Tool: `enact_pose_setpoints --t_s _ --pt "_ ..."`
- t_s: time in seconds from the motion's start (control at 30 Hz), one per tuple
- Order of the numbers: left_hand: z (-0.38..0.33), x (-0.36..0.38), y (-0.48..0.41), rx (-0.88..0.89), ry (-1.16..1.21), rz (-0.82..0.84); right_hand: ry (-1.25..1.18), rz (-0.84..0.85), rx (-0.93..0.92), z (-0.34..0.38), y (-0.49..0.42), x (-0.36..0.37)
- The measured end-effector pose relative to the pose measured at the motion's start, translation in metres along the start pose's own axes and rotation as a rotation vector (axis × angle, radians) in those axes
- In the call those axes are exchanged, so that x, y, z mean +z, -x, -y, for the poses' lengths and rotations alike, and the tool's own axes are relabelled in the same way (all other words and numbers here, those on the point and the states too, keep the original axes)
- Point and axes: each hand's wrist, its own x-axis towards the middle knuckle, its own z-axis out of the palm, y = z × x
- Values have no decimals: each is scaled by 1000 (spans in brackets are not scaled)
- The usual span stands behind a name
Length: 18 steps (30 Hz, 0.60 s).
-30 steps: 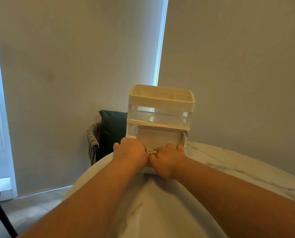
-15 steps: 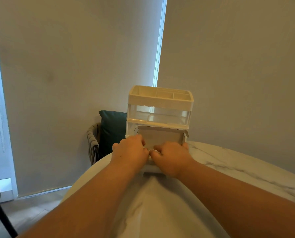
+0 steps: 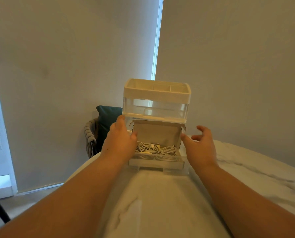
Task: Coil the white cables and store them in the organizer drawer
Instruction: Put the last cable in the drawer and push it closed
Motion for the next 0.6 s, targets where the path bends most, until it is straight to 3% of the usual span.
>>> enact_pose_setpoints --t_s 0.1,0.23,0.6 --pt "1 1 0 47 -9 89 11 83 -15 -5 -8 3" --pt "4 3 -3 54 -20 71 72 141 -87 -7 -12 4" --pt "11 10 -4 48 -14 -47 139 79 -155 -11 -11 -2"
